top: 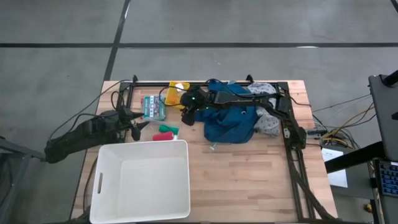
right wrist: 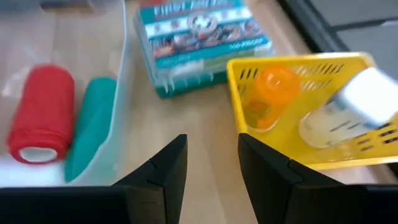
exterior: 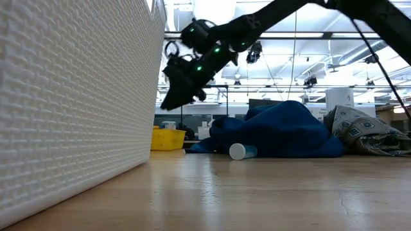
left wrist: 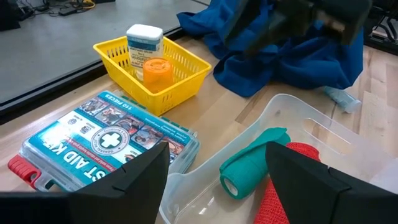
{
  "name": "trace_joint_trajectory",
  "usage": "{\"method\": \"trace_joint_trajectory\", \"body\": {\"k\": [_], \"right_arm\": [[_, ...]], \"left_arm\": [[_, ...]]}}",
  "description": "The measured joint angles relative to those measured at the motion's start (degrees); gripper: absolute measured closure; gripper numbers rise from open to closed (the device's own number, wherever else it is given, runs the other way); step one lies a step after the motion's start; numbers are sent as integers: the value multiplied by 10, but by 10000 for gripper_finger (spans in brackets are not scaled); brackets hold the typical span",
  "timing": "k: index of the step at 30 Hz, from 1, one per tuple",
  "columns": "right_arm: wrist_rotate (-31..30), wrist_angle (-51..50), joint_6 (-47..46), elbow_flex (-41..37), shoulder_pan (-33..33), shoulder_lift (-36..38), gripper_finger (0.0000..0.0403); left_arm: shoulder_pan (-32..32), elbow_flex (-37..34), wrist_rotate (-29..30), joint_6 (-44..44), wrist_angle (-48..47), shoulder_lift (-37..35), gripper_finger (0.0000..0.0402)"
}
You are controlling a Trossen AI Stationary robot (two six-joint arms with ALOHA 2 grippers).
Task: Pick & place medical supplies in basket/bin
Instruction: Adjust the yellow bin
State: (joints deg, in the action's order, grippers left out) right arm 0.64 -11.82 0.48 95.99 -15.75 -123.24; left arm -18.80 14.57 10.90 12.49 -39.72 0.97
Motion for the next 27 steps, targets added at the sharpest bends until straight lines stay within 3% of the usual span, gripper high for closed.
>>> {"method": "trace_joint_trajectory", "body": {"k": [10, 15, 19, 27], "right_arm": [[-84, 312, -32, -287, -1, 182, 266], [-113, 441, -31, -389, 2, 188, 266], [-113, 501, -30, -399, 6, 154, 264], [-109, 497, -11, -287, 18, 41, 231]], "left_arm": [[0, 0, 0, 0, 0, 0, 130], [0, 0, 0, 0, 0, 0, 130], [0, 0, 0, 0, 0, 0, 130], [0, 0, 0, 0, 0, 0, 130]]}}
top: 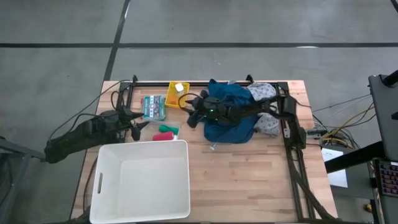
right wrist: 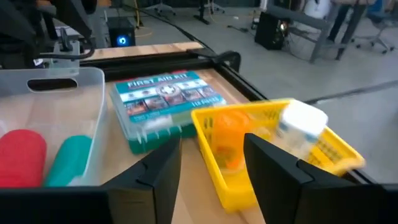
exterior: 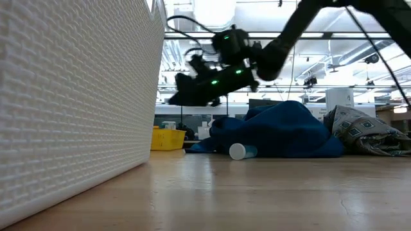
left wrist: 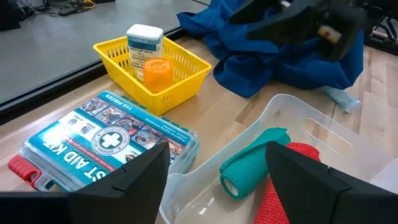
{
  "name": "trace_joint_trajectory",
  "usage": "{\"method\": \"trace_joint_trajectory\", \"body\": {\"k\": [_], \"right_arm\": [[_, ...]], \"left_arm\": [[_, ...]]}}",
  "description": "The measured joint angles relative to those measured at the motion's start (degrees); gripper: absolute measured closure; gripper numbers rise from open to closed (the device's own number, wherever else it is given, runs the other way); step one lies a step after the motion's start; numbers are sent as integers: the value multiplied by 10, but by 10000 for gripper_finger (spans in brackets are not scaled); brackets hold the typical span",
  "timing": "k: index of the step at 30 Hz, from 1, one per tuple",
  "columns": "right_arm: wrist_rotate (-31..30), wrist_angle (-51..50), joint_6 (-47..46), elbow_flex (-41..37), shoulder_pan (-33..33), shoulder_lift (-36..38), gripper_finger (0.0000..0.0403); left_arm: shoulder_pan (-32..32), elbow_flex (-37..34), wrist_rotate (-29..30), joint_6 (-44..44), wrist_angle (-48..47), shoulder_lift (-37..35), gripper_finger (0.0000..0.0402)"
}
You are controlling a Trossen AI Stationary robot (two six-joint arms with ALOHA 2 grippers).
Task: Pick & place medical supplies in basket/bin
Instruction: Adjust the yellow bin
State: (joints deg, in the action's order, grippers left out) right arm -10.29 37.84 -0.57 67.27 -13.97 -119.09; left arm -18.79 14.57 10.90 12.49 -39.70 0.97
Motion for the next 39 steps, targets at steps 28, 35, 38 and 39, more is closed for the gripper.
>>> {"method": "trace_joint_trajectory", "body": {"k": [28, 35, 38, 39], "right_arm": [[-3, -92, 38, 151, 2, -133, 211], [-16, -82, 70, 150, 3, -127, 211], [-25, -85, 82, 152, 5, -126, 212], [-29, -86, 83, 152, 5, -126, 214]], "left_arm": [[0, 0, 0, 0, 0, 0, 130], [0, 0, 0, 0, 0, 0, 130], [0, 0, 0, 0, 0, 0, 130], [0, 0, 0, 0, 0, 0, 130]]}}
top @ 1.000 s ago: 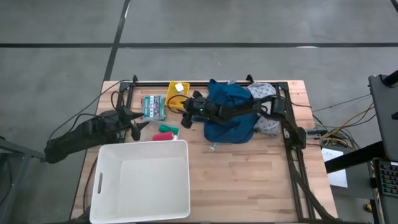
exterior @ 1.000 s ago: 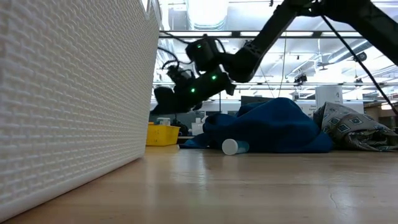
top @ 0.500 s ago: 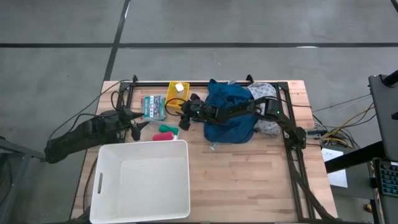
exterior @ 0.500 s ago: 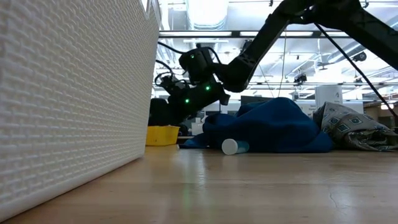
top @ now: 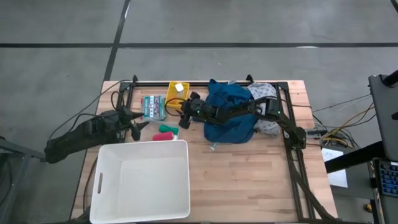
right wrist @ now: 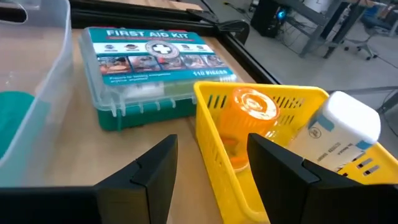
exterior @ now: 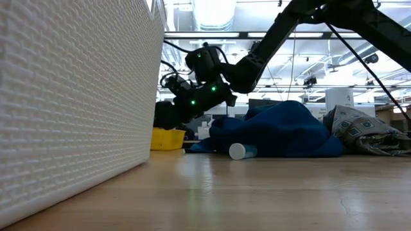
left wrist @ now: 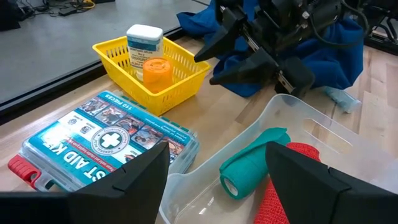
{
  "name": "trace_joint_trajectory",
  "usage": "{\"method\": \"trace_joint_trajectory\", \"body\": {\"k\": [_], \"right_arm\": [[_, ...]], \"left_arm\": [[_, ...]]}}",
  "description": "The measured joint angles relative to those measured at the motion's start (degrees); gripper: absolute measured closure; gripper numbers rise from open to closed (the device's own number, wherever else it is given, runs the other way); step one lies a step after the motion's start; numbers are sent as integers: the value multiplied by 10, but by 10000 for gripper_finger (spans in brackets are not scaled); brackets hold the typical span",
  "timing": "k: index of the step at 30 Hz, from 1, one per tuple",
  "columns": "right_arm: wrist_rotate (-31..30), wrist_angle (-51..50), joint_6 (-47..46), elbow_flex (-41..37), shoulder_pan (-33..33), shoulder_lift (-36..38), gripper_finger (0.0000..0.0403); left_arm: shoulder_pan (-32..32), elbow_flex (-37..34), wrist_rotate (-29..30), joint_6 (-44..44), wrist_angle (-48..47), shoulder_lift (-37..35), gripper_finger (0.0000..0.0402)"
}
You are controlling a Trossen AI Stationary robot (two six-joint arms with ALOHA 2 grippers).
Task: Pick & place medical supplies in basket/bin
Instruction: Adjust the yellow bin
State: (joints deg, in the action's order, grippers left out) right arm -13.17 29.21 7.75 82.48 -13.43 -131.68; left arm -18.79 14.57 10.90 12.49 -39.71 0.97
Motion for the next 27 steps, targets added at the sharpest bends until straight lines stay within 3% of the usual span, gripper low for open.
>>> {"method": "trace_joint_trajectory", "body": {"k": [7, 12, 18, 27], "right_arm": [[-9, -38, -1, 16, 1, 0, 227], [-49, -163, -16, 73, 8, -1, 233], [-50, -316, -84, 143, 5, -7, 234], [-45, -327, -92, 142, 3, -15, 234]], "left_arm": [[0, 0, 0, 0, 0, 0, 130], [0, 0, 0, 0, 0, 0, 130], [0, 0, 0, 0, 0, 0, 130], [0, 0, 0, 0, 0, 0, 130]]}}
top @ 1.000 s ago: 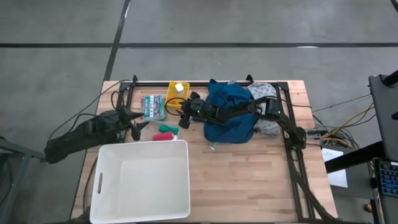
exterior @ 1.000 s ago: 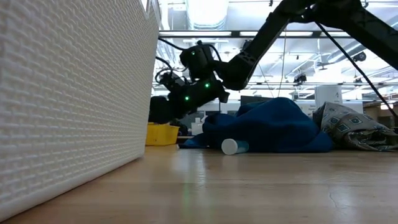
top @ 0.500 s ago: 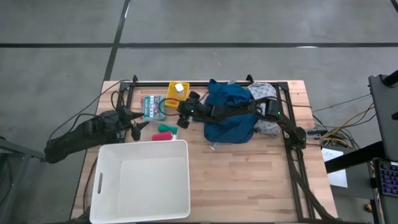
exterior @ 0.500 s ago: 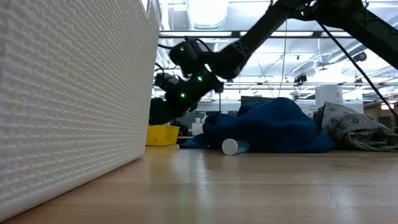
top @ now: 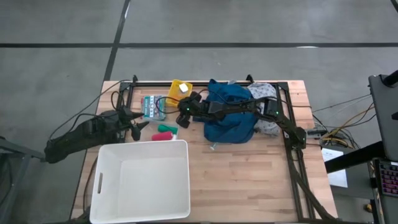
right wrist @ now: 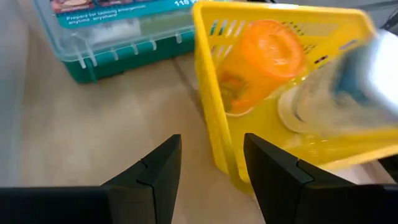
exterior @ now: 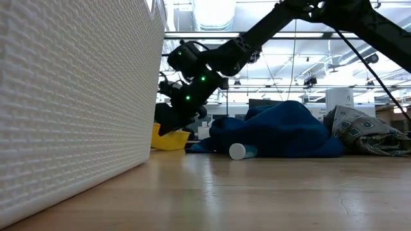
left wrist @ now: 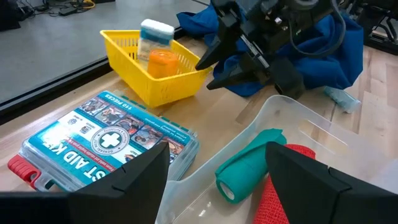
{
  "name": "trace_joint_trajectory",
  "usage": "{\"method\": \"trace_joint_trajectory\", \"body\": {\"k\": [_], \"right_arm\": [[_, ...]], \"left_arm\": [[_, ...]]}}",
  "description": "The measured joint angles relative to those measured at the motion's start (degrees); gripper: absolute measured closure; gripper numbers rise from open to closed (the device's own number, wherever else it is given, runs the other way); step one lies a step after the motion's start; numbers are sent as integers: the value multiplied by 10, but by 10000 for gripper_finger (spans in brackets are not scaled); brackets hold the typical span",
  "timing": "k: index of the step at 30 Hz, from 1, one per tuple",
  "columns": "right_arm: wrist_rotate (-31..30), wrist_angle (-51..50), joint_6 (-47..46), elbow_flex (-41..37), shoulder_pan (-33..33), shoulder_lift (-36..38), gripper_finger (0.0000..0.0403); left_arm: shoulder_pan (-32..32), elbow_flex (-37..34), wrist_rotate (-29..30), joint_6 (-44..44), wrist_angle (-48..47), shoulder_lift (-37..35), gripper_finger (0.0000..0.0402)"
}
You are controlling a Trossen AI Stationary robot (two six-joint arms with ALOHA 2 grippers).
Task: Pick & place medical supplies in basket/bin
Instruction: Adjust the yellow bin
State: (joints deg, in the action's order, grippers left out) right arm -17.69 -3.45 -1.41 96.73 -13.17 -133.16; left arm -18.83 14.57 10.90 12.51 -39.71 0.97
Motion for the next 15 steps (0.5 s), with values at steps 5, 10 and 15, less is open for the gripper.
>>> {"method": "trace_joint_trajectory", "body": {"k": [5, 10, 15], "right_arm": [[12, -9, -3, 2, 0, 0, 249], [12, -7, -2, 2, 0, 0, 284], [12, -7, 1, 2, 0, 0, 326]], "left_arm": [[0, 0, 0, 0, 0, 0, 130], [0, 0, 0, 0, 0, 0, 130], [0, 0, 0, 0, 0, 0, 130]]}}
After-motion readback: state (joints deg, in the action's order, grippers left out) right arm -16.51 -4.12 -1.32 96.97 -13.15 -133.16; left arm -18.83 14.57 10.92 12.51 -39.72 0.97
